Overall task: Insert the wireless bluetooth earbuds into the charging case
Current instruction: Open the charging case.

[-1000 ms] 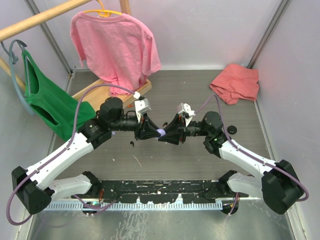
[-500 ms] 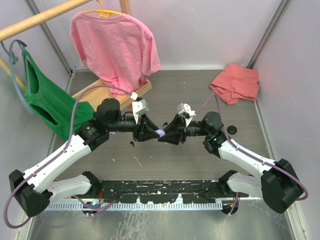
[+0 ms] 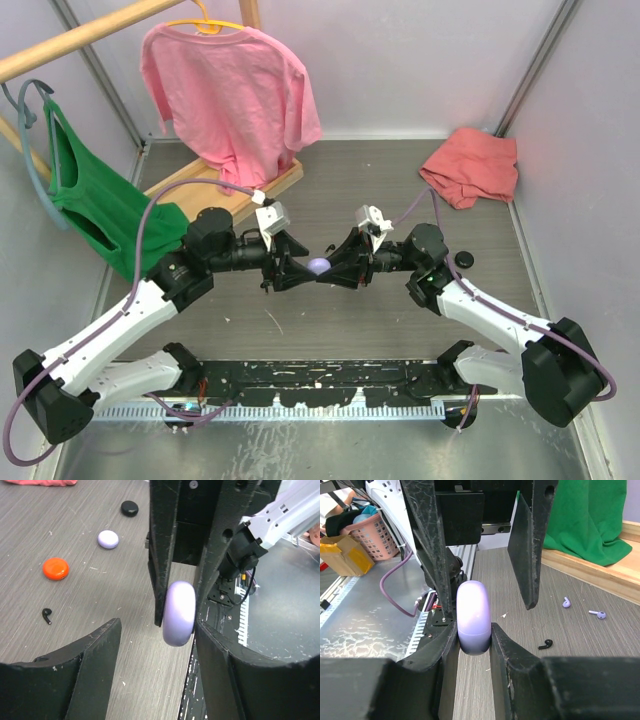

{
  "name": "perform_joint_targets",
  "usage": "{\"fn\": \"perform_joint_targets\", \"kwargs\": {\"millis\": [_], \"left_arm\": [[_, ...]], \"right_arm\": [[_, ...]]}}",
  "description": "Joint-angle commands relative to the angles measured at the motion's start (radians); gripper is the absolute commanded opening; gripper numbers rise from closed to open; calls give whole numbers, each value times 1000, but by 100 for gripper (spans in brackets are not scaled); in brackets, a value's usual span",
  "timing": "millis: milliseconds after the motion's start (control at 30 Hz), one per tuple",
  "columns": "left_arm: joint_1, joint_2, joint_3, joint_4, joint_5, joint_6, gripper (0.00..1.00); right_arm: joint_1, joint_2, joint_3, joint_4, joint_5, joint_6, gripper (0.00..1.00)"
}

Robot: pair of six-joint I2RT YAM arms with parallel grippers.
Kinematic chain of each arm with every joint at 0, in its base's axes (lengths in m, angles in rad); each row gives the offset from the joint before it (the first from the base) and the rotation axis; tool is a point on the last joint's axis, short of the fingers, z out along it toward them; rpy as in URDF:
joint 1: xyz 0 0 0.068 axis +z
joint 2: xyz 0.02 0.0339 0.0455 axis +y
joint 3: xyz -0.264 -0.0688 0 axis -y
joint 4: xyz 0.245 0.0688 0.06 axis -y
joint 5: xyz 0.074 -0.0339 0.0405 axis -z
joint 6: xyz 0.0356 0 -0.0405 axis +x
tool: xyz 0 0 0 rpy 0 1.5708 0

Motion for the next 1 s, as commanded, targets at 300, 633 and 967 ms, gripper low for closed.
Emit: {"fn": "perform_joint_targets", "kwargs": {"millis": [300,633,967], "left_arm": [[-1,1,24,96,-141,-124,63],[6,-14,58,50,-230,-161,66],[16,-17,79,27,-252,-188,70]], "right_arm": [[1,-12,5,72,0,-5,1],[1,-22,-7,69,-11,-22,1],[0,-24,-8,67,-17,-25,1]]}}
